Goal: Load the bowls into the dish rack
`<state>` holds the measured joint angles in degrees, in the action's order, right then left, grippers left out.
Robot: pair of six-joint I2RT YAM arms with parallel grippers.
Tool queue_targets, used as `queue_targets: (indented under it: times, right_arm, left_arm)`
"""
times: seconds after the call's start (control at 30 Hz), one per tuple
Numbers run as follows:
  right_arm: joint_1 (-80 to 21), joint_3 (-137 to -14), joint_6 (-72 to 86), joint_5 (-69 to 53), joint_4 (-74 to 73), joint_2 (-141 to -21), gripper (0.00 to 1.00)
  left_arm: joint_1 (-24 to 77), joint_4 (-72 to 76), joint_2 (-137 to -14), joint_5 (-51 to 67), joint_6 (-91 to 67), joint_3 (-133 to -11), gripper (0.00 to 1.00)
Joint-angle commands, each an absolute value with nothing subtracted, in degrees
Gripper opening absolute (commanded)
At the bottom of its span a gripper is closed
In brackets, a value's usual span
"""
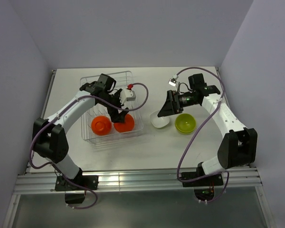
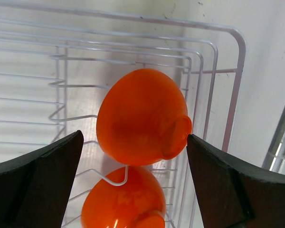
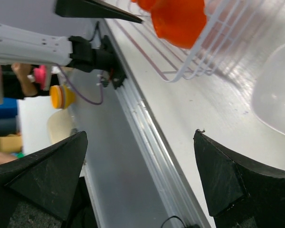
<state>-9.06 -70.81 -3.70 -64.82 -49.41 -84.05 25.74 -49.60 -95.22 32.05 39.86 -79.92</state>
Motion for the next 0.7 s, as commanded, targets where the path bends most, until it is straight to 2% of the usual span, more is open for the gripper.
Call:
queue_targets:
  times: [0.0,0.17,0.4,0.67]
  right_arm:
    - [-8.53,-72.68,-5.53,-58.29,-50.80,-80.34,0.99]
    - [-8.00,-73.65,-7.03,-50.29,-51.59,-77.26,0.94]
    - [-4.93,-75.58,-11.59,-34.56,-55.45,-74.18,0.77]
    - [-1.58,-74.28,-17.13,-11.72,-55.90,-75.41,0.63]
  left_arm:
    - [26.19,-46.15,-90.36,30.41,37.97,-80.68,0.97]
    - [26.63,-41.68,-85.09,27.26,36.22,-79.02,0.98]
    - [26.54,-29.55,-71.91,21.28,27.71,-72.25,0.99]
    - [26.46,-31.47,-64.87,23.02,13.46,-71.55,1.00]
